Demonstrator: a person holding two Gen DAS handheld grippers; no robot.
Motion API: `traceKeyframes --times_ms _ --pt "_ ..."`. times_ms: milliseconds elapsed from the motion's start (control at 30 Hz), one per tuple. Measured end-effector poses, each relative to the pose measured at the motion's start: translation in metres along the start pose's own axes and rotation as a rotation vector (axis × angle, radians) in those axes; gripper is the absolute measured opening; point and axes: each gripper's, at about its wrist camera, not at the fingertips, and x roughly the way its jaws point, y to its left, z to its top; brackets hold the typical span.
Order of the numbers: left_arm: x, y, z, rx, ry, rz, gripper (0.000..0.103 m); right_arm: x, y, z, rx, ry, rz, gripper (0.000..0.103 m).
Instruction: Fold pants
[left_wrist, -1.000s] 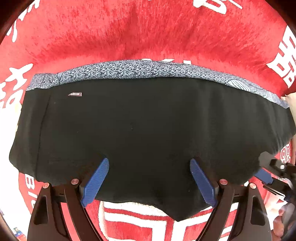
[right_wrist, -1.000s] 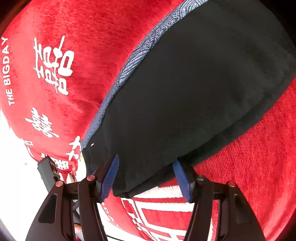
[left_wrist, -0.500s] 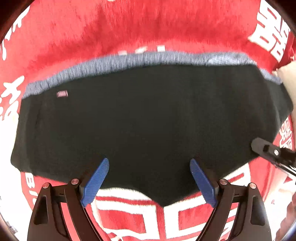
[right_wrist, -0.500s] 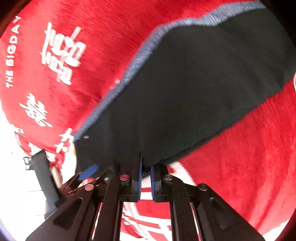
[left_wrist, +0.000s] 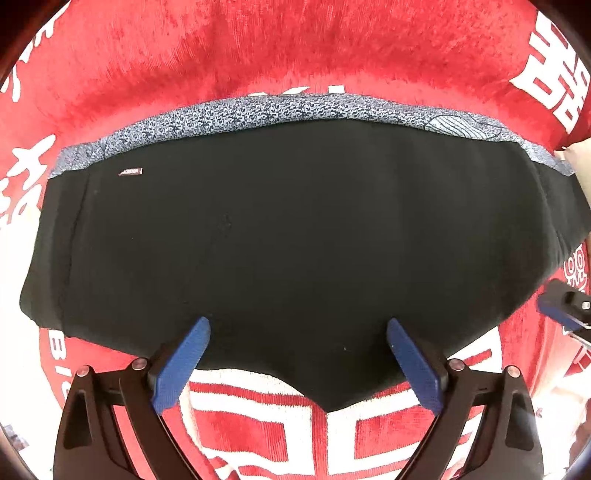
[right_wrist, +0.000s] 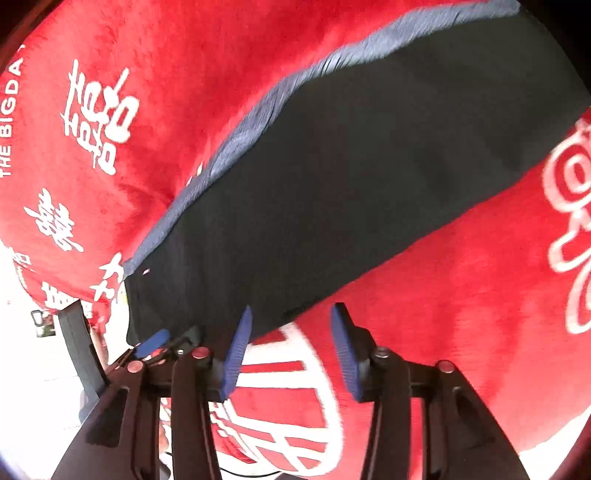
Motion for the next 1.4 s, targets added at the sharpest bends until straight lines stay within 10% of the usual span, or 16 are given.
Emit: traceKeyframes --times_ms 500,833,1000,1100,1200,1400 --pt "-0.02 -0.072 0.042 0.116 -0.031 0.073 0.098 -0.065 -0.054 0.028 0.065 -0.118 -0.09 0.054" --pt "-0.018 -0.128 0.056 0.15 -0.057 0.03 0.098 -0.1 -0.095 0.049 0.129 -0.262 0.098 0.065" --pt "-0.001 -0.156 0.064 0.146 -0.044 0.021 0.098 -0.093 -0.108 0.08 0.142 -0.119 0.0 0.074" --pt "0.013 -0.16 0.064 0.142 -0.017 0.037 0.098 -0.097 -0.116 0.104 0.102 -0.144 -0.194 0.06" --pt "0.021 -0.159 0.064 0.126 -0.013 0.034 0.1 -0.1 -0.128 0.138 0.079 -0.183 -0.287 0.02" --pt "0.028 -0.157 0.067 0.138 -0.026 0.037 0.103 -0.077 -0.141 0.181 -0.038 -0.187 -0.478 0.01"
